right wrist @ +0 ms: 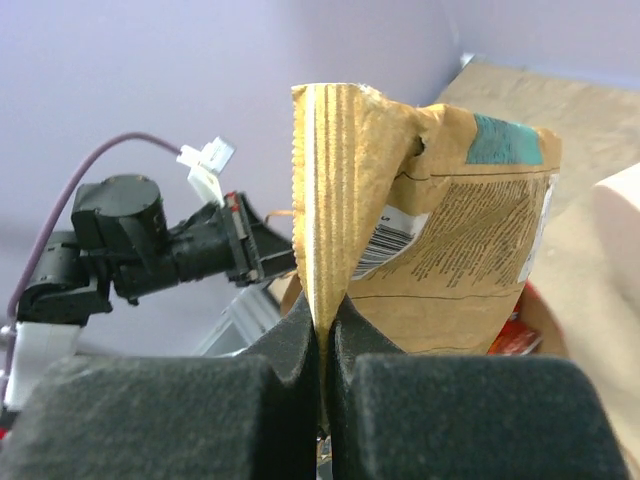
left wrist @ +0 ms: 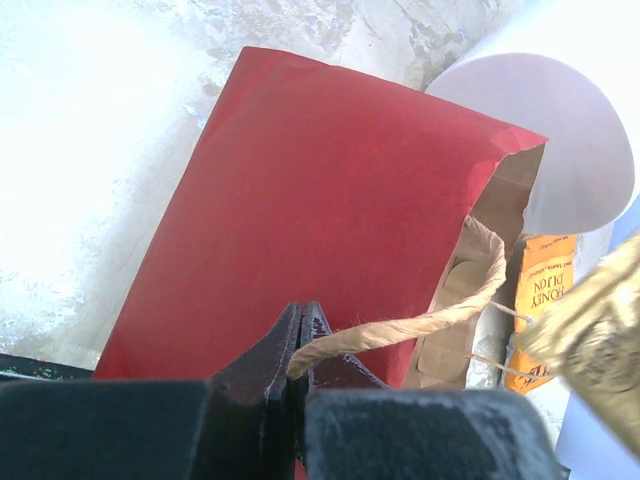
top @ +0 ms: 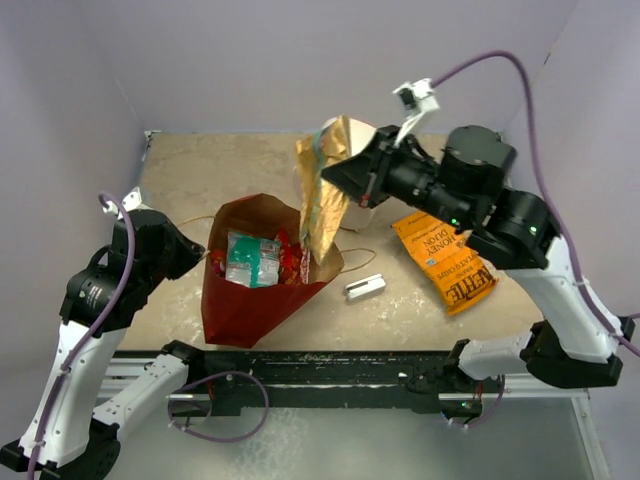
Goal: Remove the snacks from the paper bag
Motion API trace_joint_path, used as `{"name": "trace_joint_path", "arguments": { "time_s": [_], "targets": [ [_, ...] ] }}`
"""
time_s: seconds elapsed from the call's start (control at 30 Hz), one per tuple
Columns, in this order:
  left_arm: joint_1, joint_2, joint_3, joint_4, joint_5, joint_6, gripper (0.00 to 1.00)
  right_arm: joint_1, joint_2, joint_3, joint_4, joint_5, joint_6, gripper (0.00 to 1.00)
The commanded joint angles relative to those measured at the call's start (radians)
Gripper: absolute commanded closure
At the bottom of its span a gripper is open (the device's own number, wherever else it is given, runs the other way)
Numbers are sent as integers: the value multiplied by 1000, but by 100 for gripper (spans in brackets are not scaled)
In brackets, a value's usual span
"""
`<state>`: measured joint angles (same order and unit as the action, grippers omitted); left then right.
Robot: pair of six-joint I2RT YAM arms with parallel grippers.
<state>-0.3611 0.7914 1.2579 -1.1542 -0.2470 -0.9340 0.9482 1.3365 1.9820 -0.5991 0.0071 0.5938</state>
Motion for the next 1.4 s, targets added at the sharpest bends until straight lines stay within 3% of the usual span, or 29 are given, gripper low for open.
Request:
{"name": "trace_joint_path", "arguments": {
  "time_s": [0.0, 0.3, 0.4, 0.53, 0.63, 0.77, 0.87, 1.1, 1.23, 1.37],
  "targets": [
    [1, -12, -8, 0, -19, -10, 100, -3, -92, 50, 26, 256, -142, 100],
    [1, -1, 12, -11, -15, 10, 100, -3, -207, -38, -40, 873, -274, 100],
    [1, 8, 9, -15, 1, 19, 100, -3, -240, -107, -40, 1022, -328, 100],
    [1, 16, 7, -18, 20, 22, 100, -3, -310, -217, -129, 1158, -284, 100],
    [1, 7, 14, -25, 11, 27, 100, -3, -404, -309, -243, 1187, -178, 100],
    [1, 4, 18, -29, 8, 34, 100, -3, -497, -398, -513, 1163, 124, 100],
    [1, 13, 15, -33, 27, 32, 100, -3, -555, -502, -610, 1121, 297, 100],
    [1, 7, 13, -45, 41, 32, 100, -3, -591, -794, -477, 1105, 584, 100],
    [1, -8, 17, -52, 55, 27, 100, -4, -519, -838, -313, 1147, 520, 100],
    [1, -20, 19, -58, 50, 20, 100, -12, -398, -712, -678, 1202, 818, 100]
  ]
}}
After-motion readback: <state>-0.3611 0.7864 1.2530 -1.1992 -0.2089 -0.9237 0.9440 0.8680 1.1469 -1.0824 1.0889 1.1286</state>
